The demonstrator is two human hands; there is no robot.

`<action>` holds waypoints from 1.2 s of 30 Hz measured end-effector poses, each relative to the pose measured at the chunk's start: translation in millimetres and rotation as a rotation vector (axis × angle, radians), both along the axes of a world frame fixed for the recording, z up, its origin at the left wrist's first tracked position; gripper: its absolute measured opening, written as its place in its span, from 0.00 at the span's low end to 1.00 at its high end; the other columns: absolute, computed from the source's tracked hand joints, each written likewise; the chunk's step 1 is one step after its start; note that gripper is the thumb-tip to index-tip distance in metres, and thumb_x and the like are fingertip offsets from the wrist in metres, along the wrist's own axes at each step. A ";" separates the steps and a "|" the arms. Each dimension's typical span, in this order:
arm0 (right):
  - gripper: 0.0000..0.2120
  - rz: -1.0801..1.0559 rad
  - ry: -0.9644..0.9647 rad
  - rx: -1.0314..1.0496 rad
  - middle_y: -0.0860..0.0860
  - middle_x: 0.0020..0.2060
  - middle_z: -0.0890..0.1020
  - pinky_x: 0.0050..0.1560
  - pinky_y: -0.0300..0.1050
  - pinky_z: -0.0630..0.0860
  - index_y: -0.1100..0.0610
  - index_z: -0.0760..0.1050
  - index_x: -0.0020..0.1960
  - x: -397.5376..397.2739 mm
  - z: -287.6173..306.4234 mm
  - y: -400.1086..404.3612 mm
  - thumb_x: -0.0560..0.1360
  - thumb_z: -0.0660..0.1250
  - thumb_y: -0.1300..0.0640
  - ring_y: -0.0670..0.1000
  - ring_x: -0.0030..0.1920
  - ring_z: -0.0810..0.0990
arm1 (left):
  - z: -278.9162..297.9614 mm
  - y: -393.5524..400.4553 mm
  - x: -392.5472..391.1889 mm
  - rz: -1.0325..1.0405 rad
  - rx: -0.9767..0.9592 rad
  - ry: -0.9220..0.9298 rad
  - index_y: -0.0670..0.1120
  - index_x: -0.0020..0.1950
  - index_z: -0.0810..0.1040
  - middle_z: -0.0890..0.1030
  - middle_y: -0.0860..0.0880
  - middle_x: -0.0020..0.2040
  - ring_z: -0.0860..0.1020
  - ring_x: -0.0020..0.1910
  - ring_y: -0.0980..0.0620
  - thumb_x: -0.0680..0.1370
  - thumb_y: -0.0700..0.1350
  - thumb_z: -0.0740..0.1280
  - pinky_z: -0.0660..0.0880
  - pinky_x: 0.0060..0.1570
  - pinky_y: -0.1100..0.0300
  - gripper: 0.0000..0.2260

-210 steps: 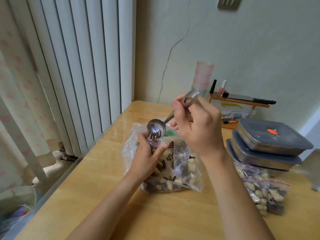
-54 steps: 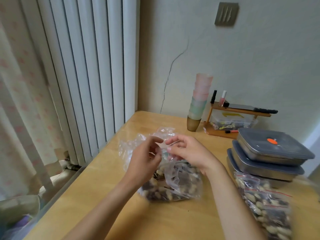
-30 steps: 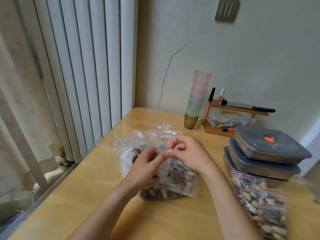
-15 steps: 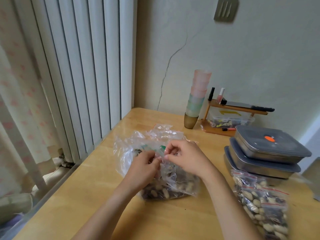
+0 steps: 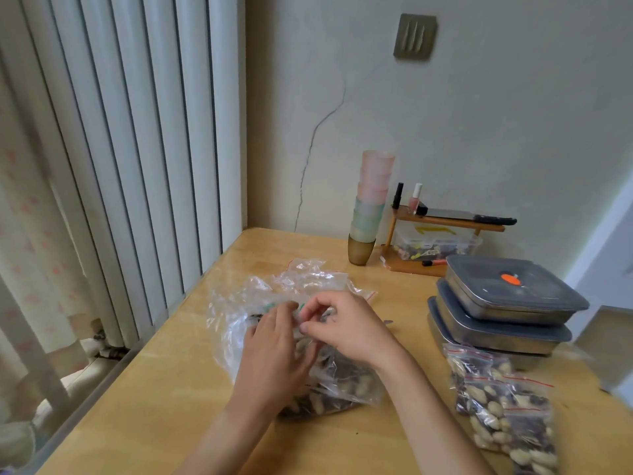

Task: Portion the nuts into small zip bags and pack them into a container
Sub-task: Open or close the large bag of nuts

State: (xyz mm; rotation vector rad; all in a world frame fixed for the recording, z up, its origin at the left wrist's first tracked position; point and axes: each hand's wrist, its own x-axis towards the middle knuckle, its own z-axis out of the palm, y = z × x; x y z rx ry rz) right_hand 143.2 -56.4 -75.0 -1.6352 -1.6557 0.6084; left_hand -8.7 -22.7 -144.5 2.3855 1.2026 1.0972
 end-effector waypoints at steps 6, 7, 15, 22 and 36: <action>0.03 0.066 0.069 -0.035 0.44 0.42 0.86 0.49 0.47 0.81 0.48 0.84 0.47 -1.2 -0.4 -1.1 0.74 0.75 0.53 0.43 0.41 0.82 | 8.5 -8.3 0.2 -0.079 -0.031 -0.098 0.57 0.62 0.69 0.74 0.63 0.53 0.73 0.52 0.60 0.74 0.55 0.62 0.73 0.55 0.53 0.16; 0.02 0.063 0.041 -0.042 0.44 0.42 0.86 0.53 0.47 0.81 0.48 0.84 0.47 -0.1 0.9 -2.5 0.75 0.75 0.51 0.43 0.44 0.84 | 8.6 -7.7 0.1 -0.082 -0.036 -0.104 0.57 0.63 0.69 0.74 0.64 0.54 0.74 0.53 0.61 0.75 0.55 0.62 0.73 0.56 0.52 0.17; 0.06 0.175 -0.058 -0.078 0.44 0.41 0.86 0.35 0.28 0.68 0.51 0.85 0.47 7.9 12.8 -10.8 0.79 0.72 0.51 0.37 0.33 0.77 | 4.7 -4.7 0.6 -0.132 -0.074 -0.155 0.54 0.68 0.67 0.79 0.62 0.54 0.77 0.55 0.61 0.77 0.57 0.67 0.76 0.54 0.54 0.22; 0.06 0.221 -0.103 -0.097 0.41 0.47 0.86 0.42 0.34 0.73 0.44 0.85 0.54 20.3 17.1 -12.9 0.77 0.74 0.49 0.39 0.37 0.78 | 8.0 0.6 -2.6 -0.253 -0.173 -0.209 0.53 0.64 0.66 0.83 0.58 0.48 0.82 0.44 0.60 0.81 0.51 0.69 0.78 0.41 0.61 0.16; 0.04 0.173 -0.101 -0.019 0.49 0.38 0.86 0.40 0.35 0.75 0.46 0.86 0.50 14.2 16.2 -12.5 0.77 0.73 0.50 0.41 0.35 0.80 | 10.7 -1.2 -7.0 -0.027 0.159 0.055 0.55 0.53 0.69 0.74 0.60 0.43 0.73 0.41 0.59 0.74 0.68 0.66 0.69 0.42 0.60 0.20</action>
